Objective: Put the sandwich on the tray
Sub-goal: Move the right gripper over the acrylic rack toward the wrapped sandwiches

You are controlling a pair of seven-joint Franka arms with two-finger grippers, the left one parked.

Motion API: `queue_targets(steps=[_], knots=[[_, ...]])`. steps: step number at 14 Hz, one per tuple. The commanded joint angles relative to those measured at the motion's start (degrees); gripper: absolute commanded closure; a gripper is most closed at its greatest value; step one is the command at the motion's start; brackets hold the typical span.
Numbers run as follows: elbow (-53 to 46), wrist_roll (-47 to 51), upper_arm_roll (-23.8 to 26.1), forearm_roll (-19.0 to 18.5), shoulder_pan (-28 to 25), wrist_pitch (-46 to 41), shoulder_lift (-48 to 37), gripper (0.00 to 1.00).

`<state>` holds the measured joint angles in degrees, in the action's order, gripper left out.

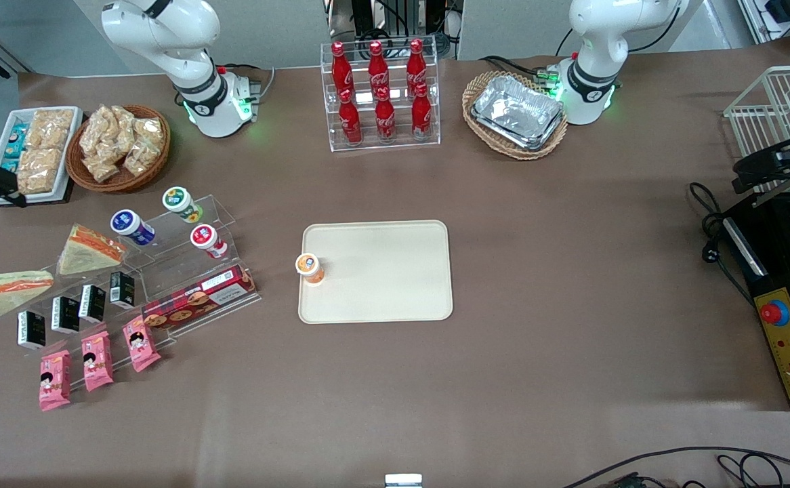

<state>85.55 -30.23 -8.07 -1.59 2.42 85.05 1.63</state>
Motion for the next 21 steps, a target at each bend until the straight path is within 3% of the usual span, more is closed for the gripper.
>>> queue_targets(steps=[1, 4, 15, 21], knots=[[-0.64, -12.63, -2.12, -0.18, 0.57, 3.79, 1.62, 0.00], [-0.64, -24.13, -6.85, 3.42, 0.57, 6.61, 3.03, 0.00], [-0.64, -70.89, -10.99, 5.36, 0.92, 21.02, 10.58, 0.00], [-0.64, -84.81, -12.85, 9.06, 4.16, 22.96, 13.58, 0.00]])
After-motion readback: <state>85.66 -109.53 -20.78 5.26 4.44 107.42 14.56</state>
